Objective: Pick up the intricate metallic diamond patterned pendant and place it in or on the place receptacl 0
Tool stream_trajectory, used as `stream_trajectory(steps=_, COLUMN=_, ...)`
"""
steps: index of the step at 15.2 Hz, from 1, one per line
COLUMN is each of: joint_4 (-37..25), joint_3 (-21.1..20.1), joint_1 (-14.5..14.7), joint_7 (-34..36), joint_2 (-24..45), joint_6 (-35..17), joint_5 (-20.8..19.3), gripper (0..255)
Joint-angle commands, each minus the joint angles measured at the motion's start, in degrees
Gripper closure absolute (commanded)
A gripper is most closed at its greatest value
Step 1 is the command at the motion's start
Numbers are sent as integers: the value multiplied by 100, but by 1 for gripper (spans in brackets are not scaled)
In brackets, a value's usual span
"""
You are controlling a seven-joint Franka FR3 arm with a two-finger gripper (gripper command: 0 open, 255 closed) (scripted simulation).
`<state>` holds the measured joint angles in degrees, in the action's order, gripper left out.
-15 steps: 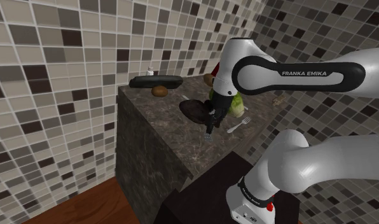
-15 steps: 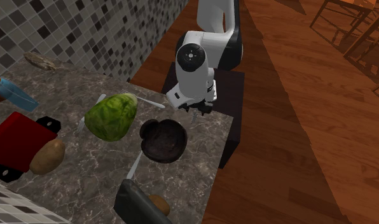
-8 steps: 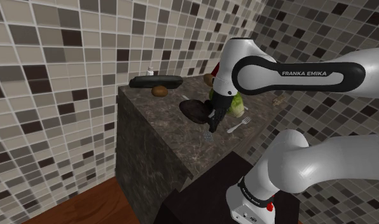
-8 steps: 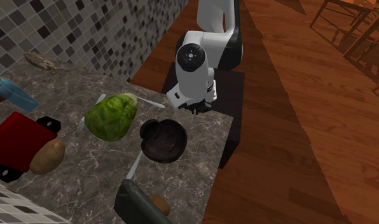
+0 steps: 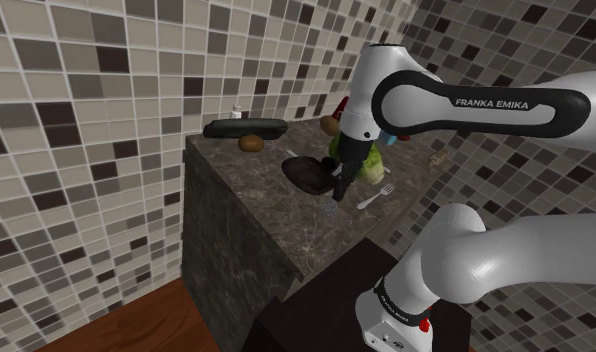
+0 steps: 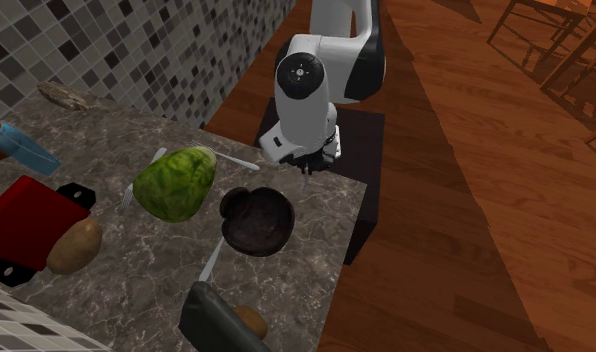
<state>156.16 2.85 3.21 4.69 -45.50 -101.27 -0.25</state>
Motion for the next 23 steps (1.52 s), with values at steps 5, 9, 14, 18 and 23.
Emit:
stream_trajectory(steps=5, joint_4=-415, joint_3=-16, joint_1=8, joint_7=16, joint_2=-72, joint_6=490, joint_5=13, gripper=255)
stream_trajectory(steps=9, joint_4=-714, joint_3=-24, joint_1=12, joint_7=24, joint_2=-89, joint_6=805, joint_5=20, gripper=255)
stream_trajectory(steps=14, joint_4=-1106, joint_3=-32, joint_1=17, joint_7=33, joint_2=-76, joint_6=1185, joint_5=28, gripper=255)
stream_trajectory(steps=18, joint_4=-1434, joint_3=-38, joint_1=21, joint_7=39, joint_2=-42, joint_6=1479, joint_5=34, gripper=255)
stream_trajectory(steps=23, joint_4=-1863, joint_3=-44, joint_1=26, joint_7=47, joint_2=28, joint_6=1837, joint_5=42, gripper=255)
